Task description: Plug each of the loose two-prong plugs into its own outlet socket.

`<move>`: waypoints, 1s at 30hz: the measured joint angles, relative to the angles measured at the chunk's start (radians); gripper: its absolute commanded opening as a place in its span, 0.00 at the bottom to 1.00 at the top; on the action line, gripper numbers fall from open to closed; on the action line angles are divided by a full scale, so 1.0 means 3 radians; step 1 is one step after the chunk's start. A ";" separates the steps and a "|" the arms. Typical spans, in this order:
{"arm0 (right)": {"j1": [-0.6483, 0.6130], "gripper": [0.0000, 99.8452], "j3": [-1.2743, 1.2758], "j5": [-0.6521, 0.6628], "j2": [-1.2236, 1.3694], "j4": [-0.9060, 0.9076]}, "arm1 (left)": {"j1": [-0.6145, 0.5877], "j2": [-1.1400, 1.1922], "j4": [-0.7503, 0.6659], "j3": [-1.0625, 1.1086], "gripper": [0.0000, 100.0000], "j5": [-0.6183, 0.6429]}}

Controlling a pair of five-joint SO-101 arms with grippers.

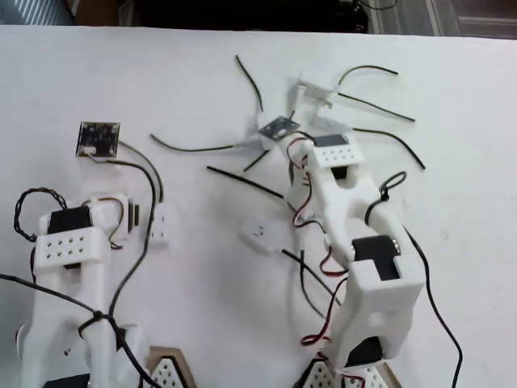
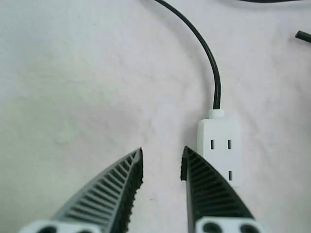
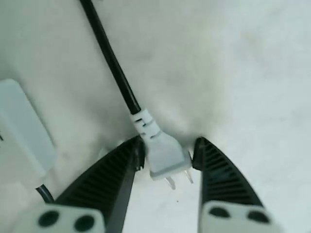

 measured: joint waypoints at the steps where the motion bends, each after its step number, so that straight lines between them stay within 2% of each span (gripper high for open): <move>1: 0.0005 0.14 -0.0015 0.0000 0.0020 0.0000 | 0.0000 0.0000 0.0000 0.0000 0.14 0.0000; 5: 0.0015 0.02 -0.0046 0.0000 0.0036 0.0000 | 0.0000 0.0000 0.0000 0.0000 0.14 0.0000; 10: 0.0015 0.02 -0.0036 0.0010 -0.0133 -0.0020 | 0.0000 0.0000 0.0000 0.0000 0.14 0.0000; 14: 0.0107 0.03 -0.0036 0.0010 -0.0363 0.0000 | 0.0000 0.0000 0.0000 0.0000 0.14 0.0000; 17: 0.0138 0.12 -0.0036 -0.0056 -0.0425 0.0000 | 0.0000 0.0000 0.0000 0.0000 0.14 0.0000; 20: 0.0159 0.20 -0.0031 -0.0332 -0.0430 0.0010 | 0.0000 0.0000 0.0000 0.0000 0.14 0.0000; 30: 0.0179 0.15 -0.0031 -0.0450 -0.0511 0.0184 | 0.0000 0.0000 0.0000 0.0000 0.14 0.0000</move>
